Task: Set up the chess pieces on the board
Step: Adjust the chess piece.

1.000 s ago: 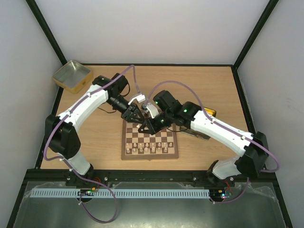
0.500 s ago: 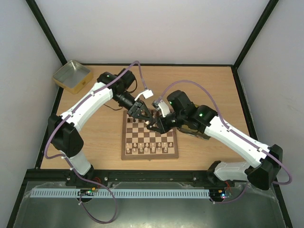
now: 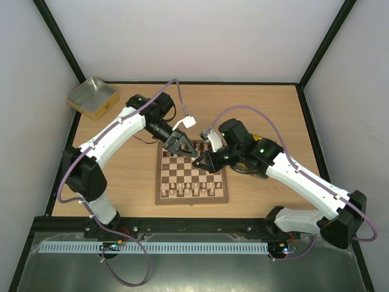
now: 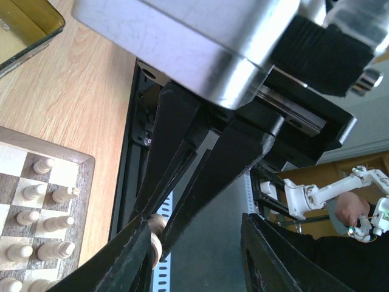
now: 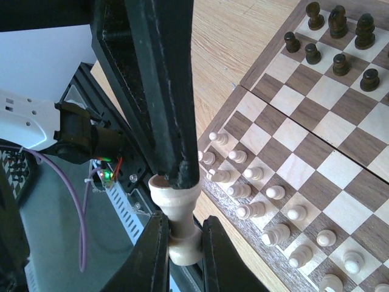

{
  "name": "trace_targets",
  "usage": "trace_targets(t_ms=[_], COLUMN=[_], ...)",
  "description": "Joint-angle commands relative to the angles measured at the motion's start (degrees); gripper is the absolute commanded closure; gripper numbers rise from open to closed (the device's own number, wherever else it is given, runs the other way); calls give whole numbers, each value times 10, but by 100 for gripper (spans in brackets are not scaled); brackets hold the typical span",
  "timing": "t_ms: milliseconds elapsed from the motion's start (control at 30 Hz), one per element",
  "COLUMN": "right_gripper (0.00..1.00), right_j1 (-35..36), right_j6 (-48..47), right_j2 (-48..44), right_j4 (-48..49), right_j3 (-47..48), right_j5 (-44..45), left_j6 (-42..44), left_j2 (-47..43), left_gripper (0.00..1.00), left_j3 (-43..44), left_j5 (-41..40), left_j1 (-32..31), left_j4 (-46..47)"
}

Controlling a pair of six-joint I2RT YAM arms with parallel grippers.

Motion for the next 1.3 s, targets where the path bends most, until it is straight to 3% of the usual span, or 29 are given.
trace_targets(t_ms=[0, 833, 1267], right_gripper=[98, 98, 98], right_j1=[-3, -6, -5], right_j6=[-3, 1, 3], right_j2=[-8, -21, -17], right_j4=[8, -14, -8], right_j3=[11, 35, 30], right_j5=[12, 2, -6], left_j6=[4, 12, 8], left_j2=[-9, 21, 24], left_gripper=[59, 60, 66], left_j3=[-12, -12, -12], left_j5=[5, -27, -31], left_j1=[-4, -7, -12], left_j4=[-15, -12, -5])
